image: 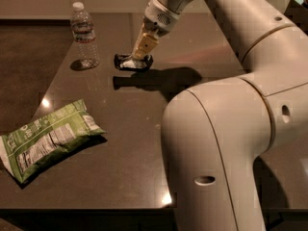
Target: Move rxbar chocolate near water bottle
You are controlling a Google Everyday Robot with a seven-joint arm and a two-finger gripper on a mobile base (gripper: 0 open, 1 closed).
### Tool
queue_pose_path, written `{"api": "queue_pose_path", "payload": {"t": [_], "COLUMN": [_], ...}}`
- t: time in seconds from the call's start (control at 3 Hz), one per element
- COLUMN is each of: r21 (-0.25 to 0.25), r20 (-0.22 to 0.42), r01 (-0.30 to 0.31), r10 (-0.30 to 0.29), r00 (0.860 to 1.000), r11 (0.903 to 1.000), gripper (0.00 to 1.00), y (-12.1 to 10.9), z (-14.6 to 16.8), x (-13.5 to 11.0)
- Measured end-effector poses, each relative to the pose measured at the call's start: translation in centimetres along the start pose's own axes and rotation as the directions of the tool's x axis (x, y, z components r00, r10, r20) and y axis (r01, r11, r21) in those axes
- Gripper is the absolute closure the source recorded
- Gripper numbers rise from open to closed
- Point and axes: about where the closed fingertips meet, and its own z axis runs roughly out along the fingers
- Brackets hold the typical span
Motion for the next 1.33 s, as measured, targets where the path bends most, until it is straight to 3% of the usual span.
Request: {"api": "queue_pose_path", "payload": {"t": [0.33, 0.67, 1.0, 1.33], "r21": [0.046, 0.092, 0.109, 0.116], "r20": [0.032, 0.042, 0.047, 0.046], "r01": [-0.088, -0.173, -0.206, -0.233], "r10": [0.087, 0.17, 0.202, 0.23], "r00": [0.996, 0.985, 0.978, 0.972], "r11": [0.995, 0.9806, 0.9725, 0.9654], "gripper": [1.0, 1.0, 1.0, 0.82], "y": [-1.2, -2.4, -2.4, -2.3], "z": [0.3, 1.4, 1.9, 2.9], "x": [-0.2, -1.0, -1.5, -2.1]}}
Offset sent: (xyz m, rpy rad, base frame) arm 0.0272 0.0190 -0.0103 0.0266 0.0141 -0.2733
